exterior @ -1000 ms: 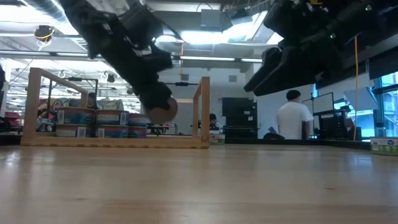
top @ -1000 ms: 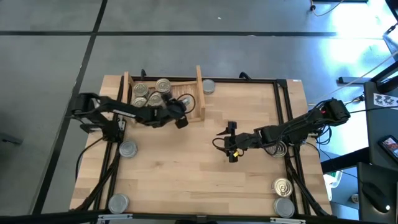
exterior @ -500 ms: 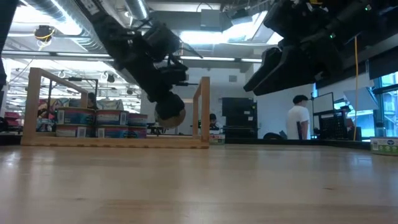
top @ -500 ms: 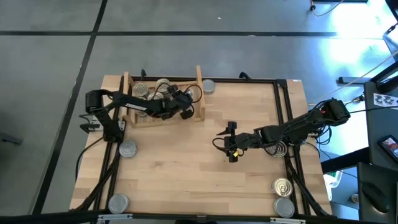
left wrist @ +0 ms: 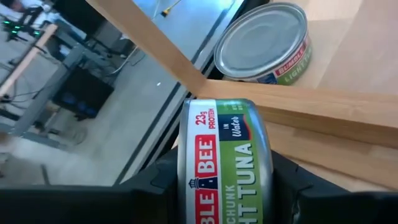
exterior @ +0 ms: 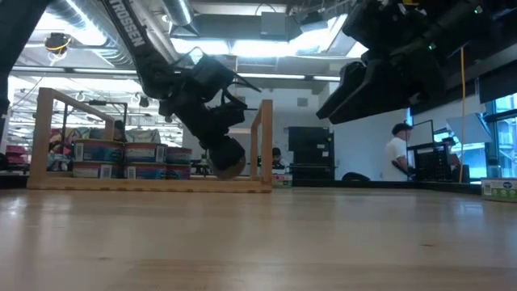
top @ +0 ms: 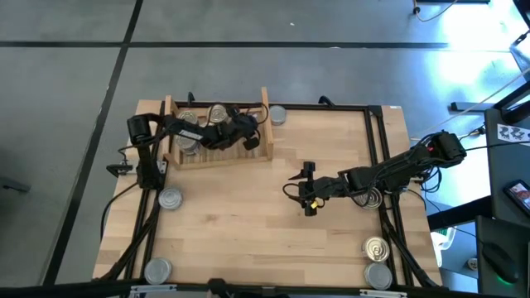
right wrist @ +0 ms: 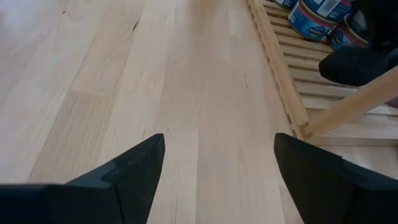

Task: Stack canned seafood by type on shelf
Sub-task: Put the green tuna can on the shelf, then move the green tuna can from the top center to the center

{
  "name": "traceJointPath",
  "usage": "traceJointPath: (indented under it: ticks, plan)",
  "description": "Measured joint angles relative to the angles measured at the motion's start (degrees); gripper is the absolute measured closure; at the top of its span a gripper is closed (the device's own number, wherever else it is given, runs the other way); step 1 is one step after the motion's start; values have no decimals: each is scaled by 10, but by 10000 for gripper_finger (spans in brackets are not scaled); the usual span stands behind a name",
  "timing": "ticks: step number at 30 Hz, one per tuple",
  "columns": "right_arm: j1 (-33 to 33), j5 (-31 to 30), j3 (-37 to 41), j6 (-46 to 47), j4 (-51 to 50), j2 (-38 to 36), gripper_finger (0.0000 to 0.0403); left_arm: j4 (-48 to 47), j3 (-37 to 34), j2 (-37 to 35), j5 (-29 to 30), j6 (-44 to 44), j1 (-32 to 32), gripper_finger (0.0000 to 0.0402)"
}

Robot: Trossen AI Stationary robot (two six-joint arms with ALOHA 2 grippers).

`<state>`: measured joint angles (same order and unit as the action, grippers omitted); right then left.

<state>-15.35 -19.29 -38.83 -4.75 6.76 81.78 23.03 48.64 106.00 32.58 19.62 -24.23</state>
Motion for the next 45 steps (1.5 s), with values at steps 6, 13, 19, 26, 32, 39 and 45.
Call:
traceJointPath:
  ticks: [6, 13, 19, 26, 32, 39, 45]
  plan:
    - [0, -3, 0, 0, 0, 0, 100, 1, 0, 0, -41, 1, -10, 204]
    - [0, -7, 0, 0, 0, 0, 100, 0, 1, -1, -68, 22, 22, 158]
    - [0, -7, 0, 0, 0, 0, 100, -1, 1, -1, -38, 70, 46, 157]
    - [0, -7, 0, 3, 0, 0, 100, -41, 1, -5, 5, 70, 43, 162]
    - [0, -7, 0, 7, 0, 0, 100, -88, 1, -49, -6, 13, 90, 162]
    - [0, -7, 0, 1, 0, 0, 100, -138, 1, -80, -26, -7, 117, 162]
    - [0, -7, 0, 2, 8, 4, 100, -140, -18, -44, -39, 0, 81, 162]
